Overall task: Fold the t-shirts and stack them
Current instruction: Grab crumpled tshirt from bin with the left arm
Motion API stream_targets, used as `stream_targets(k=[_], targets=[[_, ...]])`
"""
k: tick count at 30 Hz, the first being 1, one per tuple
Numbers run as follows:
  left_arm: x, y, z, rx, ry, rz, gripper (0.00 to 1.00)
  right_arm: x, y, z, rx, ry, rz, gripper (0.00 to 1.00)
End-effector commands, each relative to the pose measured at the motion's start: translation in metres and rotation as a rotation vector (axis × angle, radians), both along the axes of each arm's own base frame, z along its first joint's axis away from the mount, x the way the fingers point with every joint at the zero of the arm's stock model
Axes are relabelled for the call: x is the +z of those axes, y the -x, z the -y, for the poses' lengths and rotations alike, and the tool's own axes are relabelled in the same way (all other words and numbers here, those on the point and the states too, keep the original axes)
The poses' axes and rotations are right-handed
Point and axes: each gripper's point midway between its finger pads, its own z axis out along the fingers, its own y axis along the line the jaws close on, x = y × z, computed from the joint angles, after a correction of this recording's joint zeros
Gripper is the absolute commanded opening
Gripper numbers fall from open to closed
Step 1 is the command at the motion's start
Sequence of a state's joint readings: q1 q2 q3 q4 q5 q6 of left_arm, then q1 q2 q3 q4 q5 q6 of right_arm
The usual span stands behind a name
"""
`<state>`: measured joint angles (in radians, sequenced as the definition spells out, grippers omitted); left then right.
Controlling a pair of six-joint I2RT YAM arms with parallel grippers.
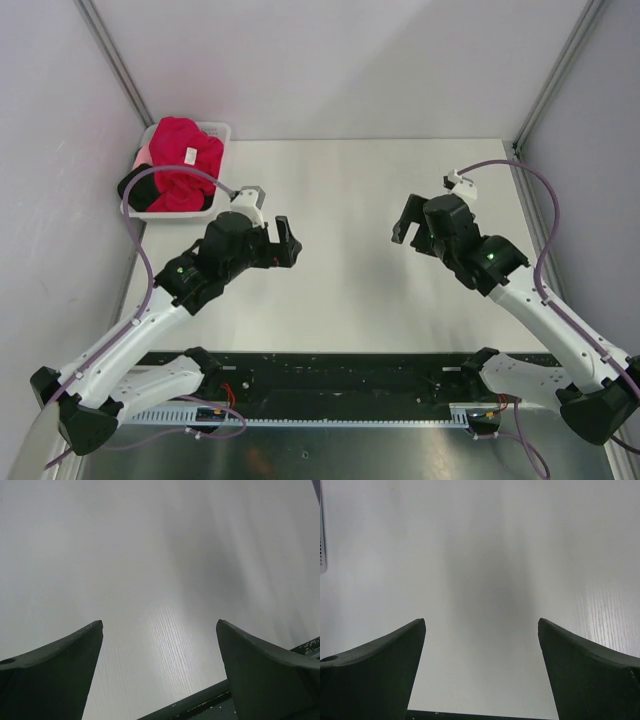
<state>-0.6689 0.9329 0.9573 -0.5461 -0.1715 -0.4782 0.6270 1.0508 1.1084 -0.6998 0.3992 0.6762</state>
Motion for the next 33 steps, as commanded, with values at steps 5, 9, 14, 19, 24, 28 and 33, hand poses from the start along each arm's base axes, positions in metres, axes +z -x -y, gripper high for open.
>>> stream_targets(k=[5,9,14,19,24,28,33], targets=[[0.031,-0.007,-0.004,0.022,0.027,0.073,0.99,0.012,-0.002,-0.01,0.023,-0.011,0.028,0.99],[0.036,-0.021,-0.013,0.093,0.017,0.08,1.0,0.012,-0.001,-0.011,0.031,-0.006,0.028,0.99],[0.055,-0.075,-0.045,0.282,0.004,0.098,0.99,0.01,-0.001,-0.014,0.045,-0.004,0.024,0.99],[0.076,-0.157,-0.103,0.538,-0.018,0.135,1.0,0.013,0.002,-0.023,0.084,-0.023,0.028,0.99],[0.065,-0.233,-0.174,0.741,-0.065,0.113,0.99,0.015,0.009,-0.026,0.104,-0.027,0.024,0.99],[0.035,-0.275,-0.212,0.815,-0.129,0.068,0.99,0.013,0.015,-0.026,0.12,-0.015,0.019,0.99],[-0.001,-0.292,-0.256,0.924,-0.197,0.011,0.99,0.005,0.018,-0.027,0.14,0.015,0.003,0.99]])
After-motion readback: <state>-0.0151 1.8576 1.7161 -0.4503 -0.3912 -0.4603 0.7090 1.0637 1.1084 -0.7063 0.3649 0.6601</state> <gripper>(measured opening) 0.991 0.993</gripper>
